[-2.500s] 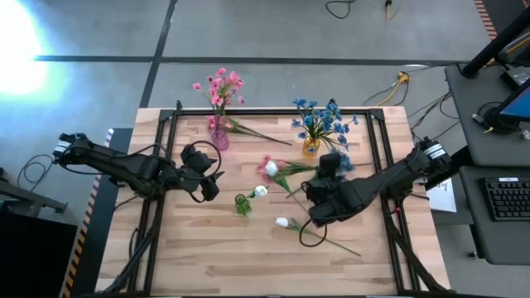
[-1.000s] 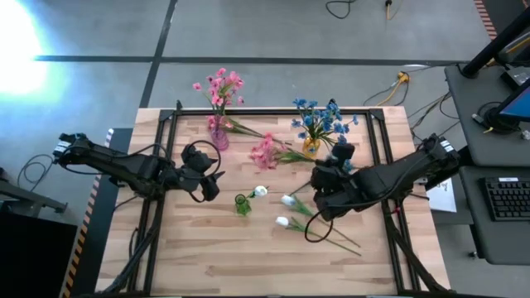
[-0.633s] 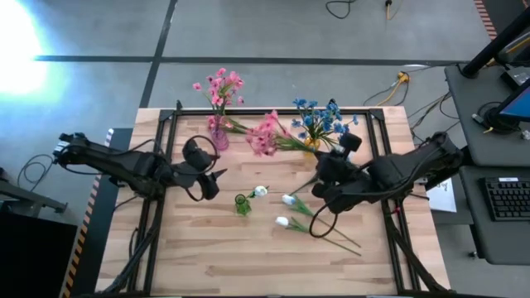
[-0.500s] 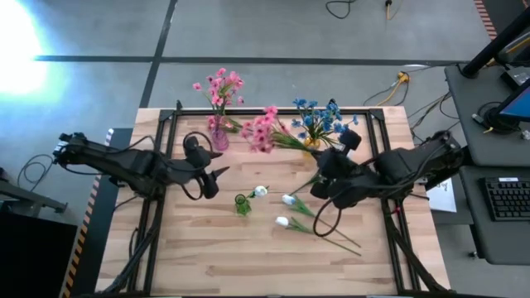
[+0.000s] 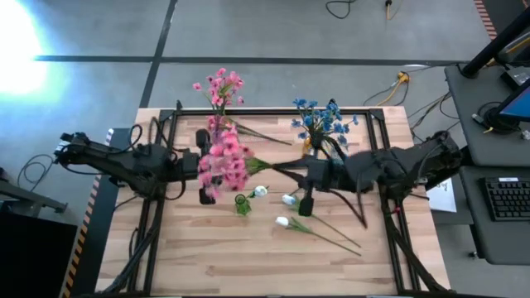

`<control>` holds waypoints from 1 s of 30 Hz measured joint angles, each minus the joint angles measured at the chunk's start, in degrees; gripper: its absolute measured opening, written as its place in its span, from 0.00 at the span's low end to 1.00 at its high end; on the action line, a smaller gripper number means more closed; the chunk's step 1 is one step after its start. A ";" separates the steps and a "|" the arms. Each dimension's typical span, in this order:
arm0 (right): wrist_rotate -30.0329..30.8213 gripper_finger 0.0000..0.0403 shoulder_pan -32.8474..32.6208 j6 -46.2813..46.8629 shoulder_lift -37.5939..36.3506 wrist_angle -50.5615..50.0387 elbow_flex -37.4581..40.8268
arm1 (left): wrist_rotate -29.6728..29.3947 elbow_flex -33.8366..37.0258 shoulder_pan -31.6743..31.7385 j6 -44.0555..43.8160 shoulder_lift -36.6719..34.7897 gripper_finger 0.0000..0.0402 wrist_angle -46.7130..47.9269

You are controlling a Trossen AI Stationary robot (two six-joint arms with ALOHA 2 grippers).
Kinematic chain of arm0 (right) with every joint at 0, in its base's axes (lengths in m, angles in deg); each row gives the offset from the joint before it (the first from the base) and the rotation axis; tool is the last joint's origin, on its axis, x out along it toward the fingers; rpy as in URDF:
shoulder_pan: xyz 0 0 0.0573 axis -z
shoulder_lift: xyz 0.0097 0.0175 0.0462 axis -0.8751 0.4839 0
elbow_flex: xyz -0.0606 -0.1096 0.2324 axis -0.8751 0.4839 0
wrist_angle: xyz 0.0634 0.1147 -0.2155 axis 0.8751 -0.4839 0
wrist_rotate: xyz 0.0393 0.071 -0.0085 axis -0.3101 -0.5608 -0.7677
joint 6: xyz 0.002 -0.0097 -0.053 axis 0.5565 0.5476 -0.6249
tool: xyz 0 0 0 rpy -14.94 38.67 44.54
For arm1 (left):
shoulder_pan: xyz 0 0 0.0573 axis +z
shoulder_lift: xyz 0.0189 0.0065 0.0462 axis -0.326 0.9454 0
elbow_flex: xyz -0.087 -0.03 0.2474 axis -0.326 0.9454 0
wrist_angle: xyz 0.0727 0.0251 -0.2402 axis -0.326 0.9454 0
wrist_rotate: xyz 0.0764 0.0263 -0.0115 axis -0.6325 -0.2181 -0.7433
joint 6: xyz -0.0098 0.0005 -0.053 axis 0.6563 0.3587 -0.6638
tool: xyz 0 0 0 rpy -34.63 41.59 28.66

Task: Sort flowers into vase by color
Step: Put the bottom pink flowers into the pink vase

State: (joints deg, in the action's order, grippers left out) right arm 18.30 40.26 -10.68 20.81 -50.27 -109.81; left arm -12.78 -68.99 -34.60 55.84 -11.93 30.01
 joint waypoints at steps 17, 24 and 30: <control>-16.58 0.03 11.48 -5.48 2.39 8.51 3.07 | -4.37 0.07 1.47 7.29 3.87 0.53 -16.98; -16.15 0.03 11.85 -6.07 2.95 9.35 3.07 | 2.56 0.07 2.94 7.42 3.91 0.53 -18.53; -16.13 0.03 12.22 -6.09 3.23 9.85 3.07 | 2.65 0.09 3.44 9.39 4.92 0.53 -21.92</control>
State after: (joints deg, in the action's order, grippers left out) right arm 2.17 52.48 -16.77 24.05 -40.42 -106.74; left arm -10.12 -68.90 -31.16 65.22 -7.01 8.09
